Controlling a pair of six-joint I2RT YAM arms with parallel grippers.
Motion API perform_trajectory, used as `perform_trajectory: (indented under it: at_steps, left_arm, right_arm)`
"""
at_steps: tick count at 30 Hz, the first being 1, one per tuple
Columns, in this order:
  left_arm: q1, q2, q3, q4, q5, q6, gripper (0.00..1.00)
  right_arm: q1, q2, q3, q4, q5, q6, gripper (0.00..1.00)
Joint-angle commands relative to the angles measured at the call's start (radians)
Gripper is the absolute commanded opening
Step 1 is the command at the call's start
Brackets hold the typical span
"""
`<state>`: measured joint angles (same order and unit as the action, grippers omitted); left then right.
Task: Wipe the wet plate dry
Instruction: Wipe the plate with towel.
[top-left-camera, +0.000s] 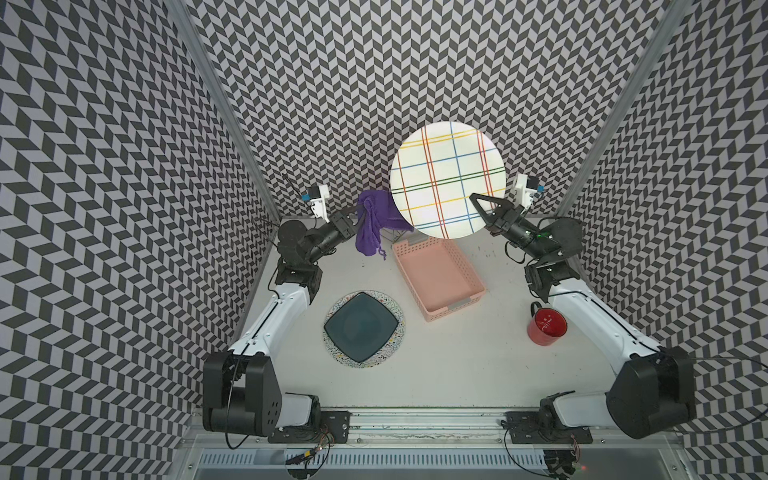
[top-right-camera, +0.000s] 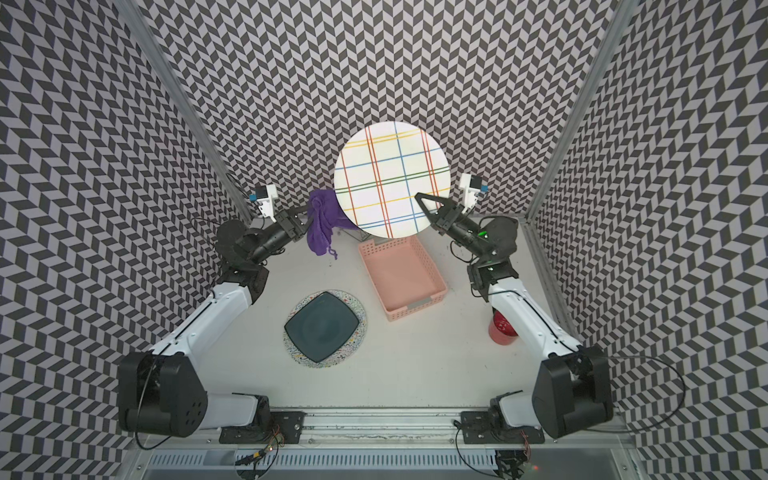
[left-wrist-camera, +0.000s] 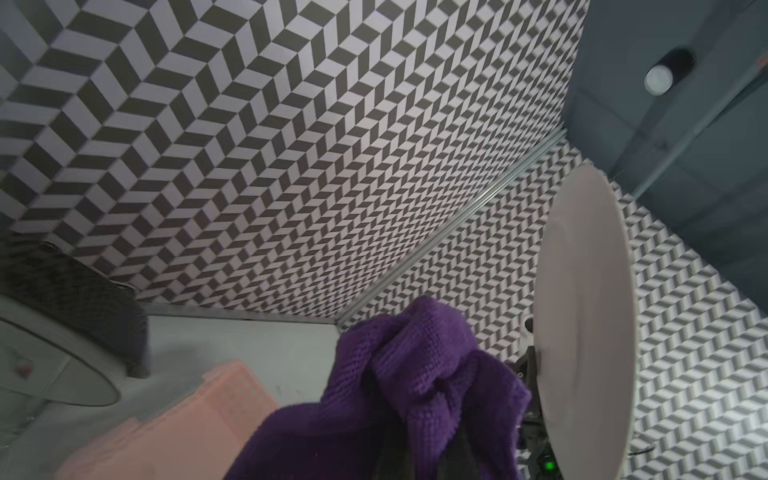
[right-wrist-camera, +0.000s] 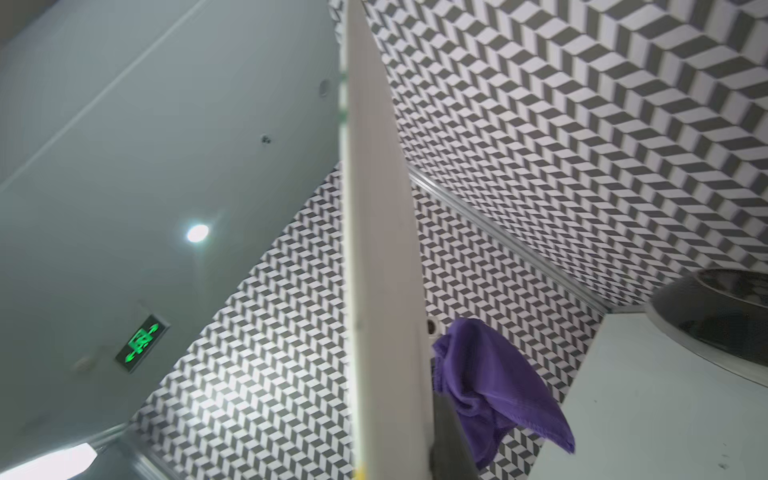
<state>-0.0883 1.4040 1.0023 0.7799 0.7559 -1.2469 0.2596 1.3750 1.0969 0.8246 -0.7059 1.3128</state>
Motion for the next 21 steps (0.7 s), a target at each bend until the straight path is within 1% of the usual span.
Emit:
perform_trajectory:
  at_steps: [1,2,3,4,5,10,14,16,18,21]
  left_arm:
    - [-0.007,0.082,0.0,0.657,-0.003,-0.609,0.0]
    - [-0.018,0.11,0.007,0.758,-0.038,-0.701,0.0]
    - [-0.031,0.134,0.02,0.836,-0.071,-0.768,0.0]
    - [-0.044,0.153,0.035,0.883,-0.097,-0.813,0.0]
    - [-0.056,0.16,0.05,0.902,-0.113,-0.832,0.0]
    - [-0.121,0.156,0.121,0.871,-0.171,-0.838,0.0]
    - [-0.156,0.145,0.124,0.89,-0.244,-0.838,0.0]
    - [-0.193,0.137,0.137,0.874,-0.244,-0.81,0.0]
    - [-0.25,0.131,0.155,0.824,-0.225,-0.77,0.0]
    - [-0.351,0.134,0.188,0.766,-0.19,-0.726,0.0]
  right_arm:
    - [0.011,-0.025,0.024,0.227,-0.041,0.074,0.0]
    - [0.015,-0.021,0.022,0.213,-0.046,0.073,0.0]
    - [0.022,-0.019,0.021,0.201,-0.052,0.068,0.0]
    - [0.03,-0.015,0.022,0.183,-0.059,0.056,0.0]
    - [0.046,-0.012,0.027,0.138,-0.066,0.032,0.0]
    - [0.126,0.013,0.059,0.003,-0.096,-0.059,0.0]
    - [0.207,0.041,0.065,-0.013,-0.081,-0.066,0.0]
    - [0.237,0.069,0.097,-0.013,-0.082,-0.059,0.0]
    - [0.248,0.101,0.137,0.012,-0.078,-0.033,0.0]
    - [0.222,0.154,0.226,0.073,-0.055,0.014,0.0]
